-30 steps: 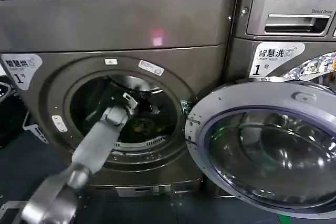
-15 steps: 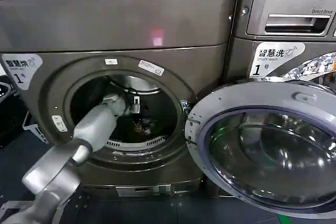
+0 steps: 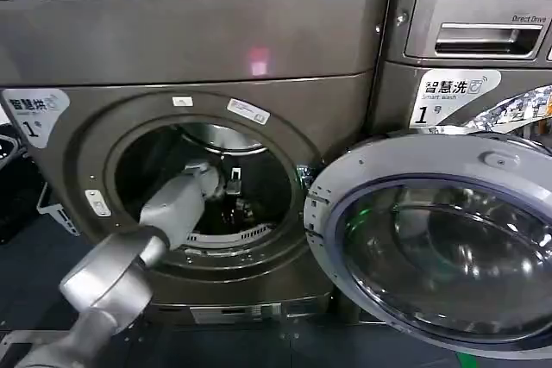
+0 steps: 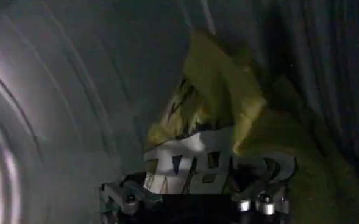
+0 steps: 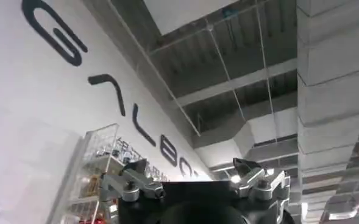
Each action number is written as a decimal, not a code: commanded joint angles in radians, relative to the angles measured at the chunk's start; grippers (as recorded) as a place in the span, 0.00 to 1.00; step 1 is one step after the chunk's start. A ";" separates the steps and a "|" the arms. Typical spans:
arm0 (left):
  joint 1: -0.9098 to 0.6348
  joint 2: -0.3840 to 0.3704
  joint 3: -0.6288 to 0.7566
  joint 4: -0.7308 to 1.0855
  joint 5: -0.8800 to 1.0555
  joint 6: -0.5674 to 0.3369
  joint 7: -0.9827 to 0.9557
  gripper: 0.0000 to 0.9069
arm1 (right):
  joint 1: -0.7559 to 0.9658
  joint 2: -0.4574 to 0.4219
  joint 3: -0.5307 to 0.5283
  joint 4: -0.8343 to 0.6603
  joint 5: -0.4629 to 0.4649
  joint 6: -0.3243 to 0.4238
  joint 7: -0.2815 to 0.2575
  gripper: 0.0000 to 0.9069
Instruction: Grasp the clothes from the dryer.
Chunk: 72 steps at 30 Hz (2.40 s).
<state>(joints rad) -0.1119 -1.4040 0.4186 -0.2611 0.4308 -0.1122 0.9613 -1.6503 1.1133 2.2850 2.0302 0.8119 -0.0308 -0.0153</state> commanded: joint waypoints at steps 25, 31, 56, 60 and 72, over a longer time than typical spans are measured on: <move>0.031 0.029 -0.098 -0.046 -0.060 -0.020 -0.093 0.00 | 0.005 0.011 -0.006 0.005 -0.003 0.002 0.003 1.00; 0.098 0.054 -0.278 -0.140 -0.084 0.024 -0.358 0.00 | 0.012 0.017 -0.020 0.011 -0.006 0.002 0.002 1.00; 0.644 -0.021 -0.868 -0.892 -0.358 -0.019 -1.053 0.00 | 0.003 0.013 -0.014 0.018 -0.078 0.014 -0.014 1.00; 0.704 -0.054 -0.886 -0.965 -0.342 -0.098 -1.116 0.00 | 0.005 0.014 -0.014 0.020 -0.077 0.016 -0.014 1.00; 0.758 -0.087 -0.861 -1.006 -0.280 -0.118 -1.115 0.00 | -0.003 0.000 0.007 -0.004 -0.045 0.045 -0.013 1.00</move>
<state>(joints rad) 0.6015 -1.4743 -0.4283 -1.2124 0.1380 -0.1977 -0.1107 -1.6526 1.1146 2.2895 2.0292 0.7647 0.0028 -0.0285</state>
